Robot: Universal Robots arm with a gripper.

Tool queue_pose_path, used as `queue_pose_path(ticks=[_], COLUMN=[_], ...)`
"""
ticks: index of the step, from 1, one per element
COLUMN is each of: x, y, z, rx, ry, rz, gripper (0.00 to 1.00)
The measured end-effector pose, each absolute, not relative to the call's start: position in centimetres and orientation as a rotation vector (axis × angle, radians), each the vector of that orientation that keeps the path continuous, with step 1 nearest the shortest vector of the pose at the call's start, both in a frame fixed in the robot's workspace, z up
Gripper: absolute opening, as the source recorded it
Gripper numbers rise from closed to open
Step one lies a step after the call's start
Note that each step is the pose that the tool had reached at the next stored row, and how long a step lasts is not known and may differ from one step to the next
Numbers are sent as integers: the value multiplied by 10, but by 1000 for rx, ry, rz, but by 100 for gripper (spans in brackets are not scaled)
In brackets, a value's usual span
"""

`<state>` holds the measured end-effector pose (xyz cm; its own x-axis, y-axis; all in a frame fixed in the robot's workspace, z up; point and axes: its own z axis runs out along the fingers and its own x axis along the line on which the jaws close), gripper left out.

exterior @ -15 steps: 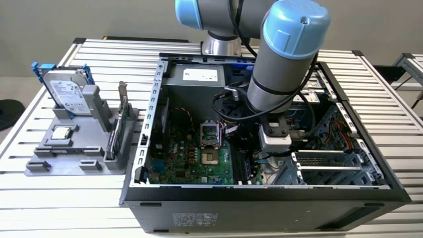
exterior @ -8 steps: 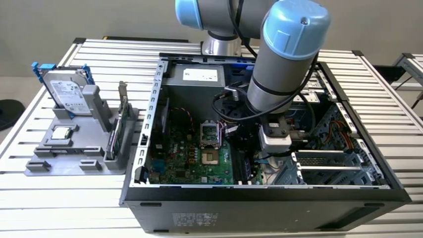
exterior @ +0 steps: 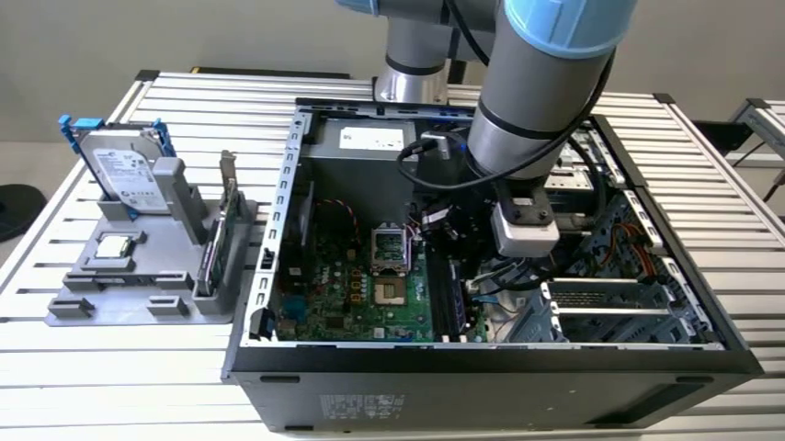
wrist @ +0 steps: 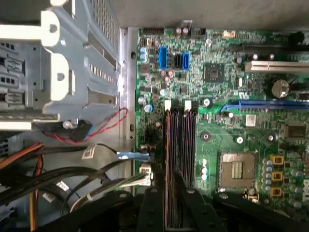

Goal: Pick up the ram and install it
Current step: 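Insert the ram into the slot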

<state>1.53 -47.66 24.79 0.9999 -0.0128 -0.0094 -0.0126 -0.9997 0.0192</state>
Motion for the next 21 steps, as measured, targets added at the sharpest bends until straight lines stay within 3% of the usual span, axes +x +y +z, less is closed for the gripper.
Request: queue_pose_path(ticks=[1, 21], x=[15, 15], y=[-477, -477], z=[248, 248], rx=[3123, 3129], ry=[-20, -20], rz=[-15, -15], gripper=[0, 0])
